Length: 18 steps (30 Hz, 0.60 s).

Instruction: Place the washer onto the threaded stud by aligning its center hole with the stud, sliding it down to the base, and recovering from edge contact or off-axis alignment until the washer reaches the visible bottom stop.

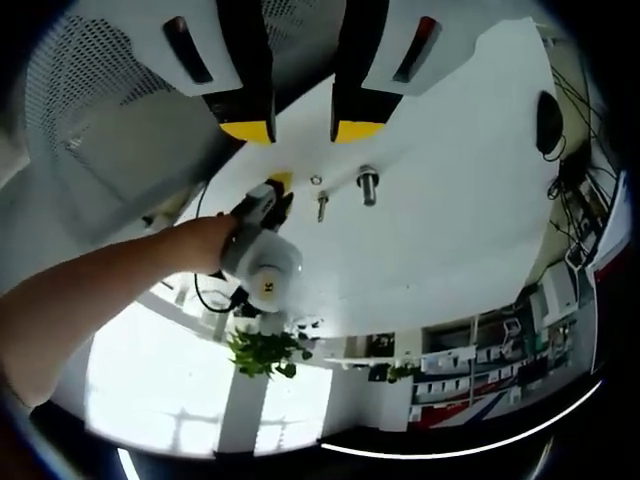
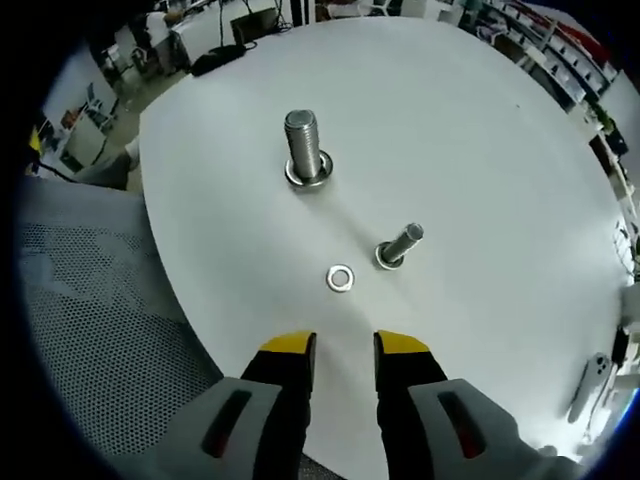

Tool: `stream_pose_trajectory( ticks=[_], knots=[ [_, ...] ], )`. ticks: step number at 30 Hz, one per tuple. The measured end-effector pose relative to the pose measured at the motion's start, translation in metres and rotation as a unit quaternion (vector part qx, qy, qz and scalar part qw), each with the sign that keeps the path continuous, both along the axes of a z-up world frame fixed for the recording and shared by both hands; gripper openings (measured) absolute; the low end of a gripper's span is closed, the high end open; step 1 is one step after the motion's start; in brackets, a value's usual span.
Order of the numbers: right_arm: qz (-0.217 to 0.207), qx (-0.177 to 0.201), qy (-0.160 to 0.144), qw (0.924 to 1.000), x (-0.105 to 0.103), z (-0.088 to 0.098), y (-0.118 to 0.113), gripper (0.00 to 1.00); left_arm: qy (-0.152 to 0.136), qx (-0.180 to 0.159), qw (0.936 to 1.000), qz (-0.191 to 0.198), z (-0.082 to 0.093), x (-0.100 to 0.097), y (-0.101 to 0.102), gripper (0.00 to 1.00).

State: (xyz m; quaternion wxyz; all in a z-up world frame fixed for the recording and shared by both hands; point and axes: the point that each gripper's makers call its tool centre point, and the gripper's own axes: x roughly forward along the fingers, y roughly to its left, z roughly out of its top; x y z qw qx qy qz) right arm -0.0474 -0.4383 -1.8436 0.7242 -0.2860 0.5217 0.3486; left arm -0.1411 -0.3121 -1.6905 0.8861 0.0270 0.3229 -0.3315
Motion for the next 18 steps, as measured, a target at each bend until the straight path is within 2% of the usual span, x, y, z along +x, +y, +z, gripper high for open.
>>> stream_pose_trajectory(
  ticks=[5,9,13,18],
  knots=[
    [-0.014,0.004,0.002,0.9999,0.0037,-0.0005,-0.0009,0.26,-0.002,0.002,1.0000,0.001,0.0001,0.0000,0.0009,0.19],
    [-0.038,0.026,0.000,0.9990,0.0080,0.0005,0.0040,0.28,-0.006,0.003,1.0000,0.001,0.0010,0.0007,0.0013,0.19],
    [-0.009,0.010,-0.001,0.9999,0.0012,-0.0015,0.0038,0.28,-0.013,-0.001,0.9999,0.003,0.0042,0.0038,0.0006,0.18],
    [-0.018,0.025,-0.001,0.9995,0.0008,0.0002,0.0068,0.28,-0.009,0.000,1.0000,-0.002,0.0023,0.0019,-0.0004,0.18]
  ],
)
